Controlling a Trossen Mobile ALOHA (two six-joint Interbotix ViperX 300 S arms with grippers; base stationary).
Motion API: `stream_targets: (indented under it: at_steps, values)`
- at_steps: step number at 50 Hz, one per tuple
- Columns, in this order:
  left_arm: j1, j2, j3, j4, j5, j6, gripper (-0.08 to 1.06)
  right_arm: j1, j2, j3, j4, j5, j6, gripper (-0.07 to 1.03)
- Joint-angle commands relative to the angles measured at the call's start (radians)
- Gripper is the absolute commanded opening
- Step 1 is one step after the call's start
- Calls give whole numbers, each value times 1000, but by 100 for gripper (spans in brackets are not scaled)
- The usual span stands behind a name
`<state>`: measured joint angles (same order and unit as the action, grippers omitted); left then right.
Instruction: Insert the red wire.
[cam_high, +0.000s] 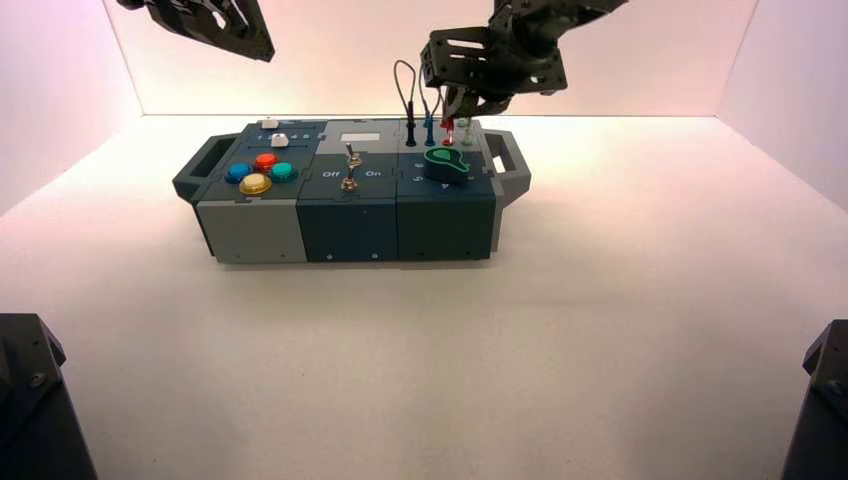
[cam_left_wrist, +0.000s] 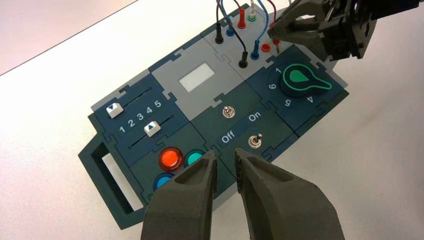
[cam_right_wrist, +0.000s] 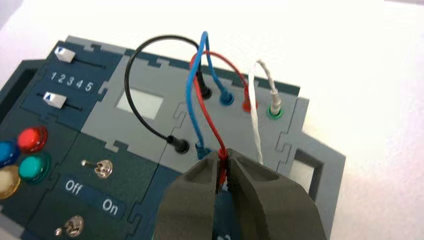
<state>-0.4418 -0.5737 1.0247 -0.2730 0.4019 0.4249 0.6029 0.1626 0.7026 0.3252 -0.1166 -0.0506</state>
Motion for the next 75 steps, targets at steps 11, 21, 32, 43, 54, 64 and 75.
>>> stream_targets:
  at_steps: [11, 21, 32, 43, 54, 64, 75]
  values:
    - [-3, 3, -8, 2, -17, 5, 23, 2, 20, 18, -21, -164, -5, -2]
    - [-3, 8, -8, 2, -18, 5, 23, 2, 29, 20, -32, -196, -5, -2]
    - [-3, 6, -8, 2, -17, 5, 23, 2, 32, 25, -32, -221, -5, -2]
    - [-3, 6, -6, 2, -18, 5, 23, 8, 46, 15, -32, -221, -5, -2]
    - [-17, 5, -6, 3, -18, 5, 23, 8, 48, 14, -32, -229, -5, -2]
    - [-40, 6, -6, 2, -18, 5, 23, 9, 48, 14, -32, -242, -5, -2]
    - [-41, 8, -6, 2, -18, 5, 23, 14, 49, 11, -34, -242, -5, -2]
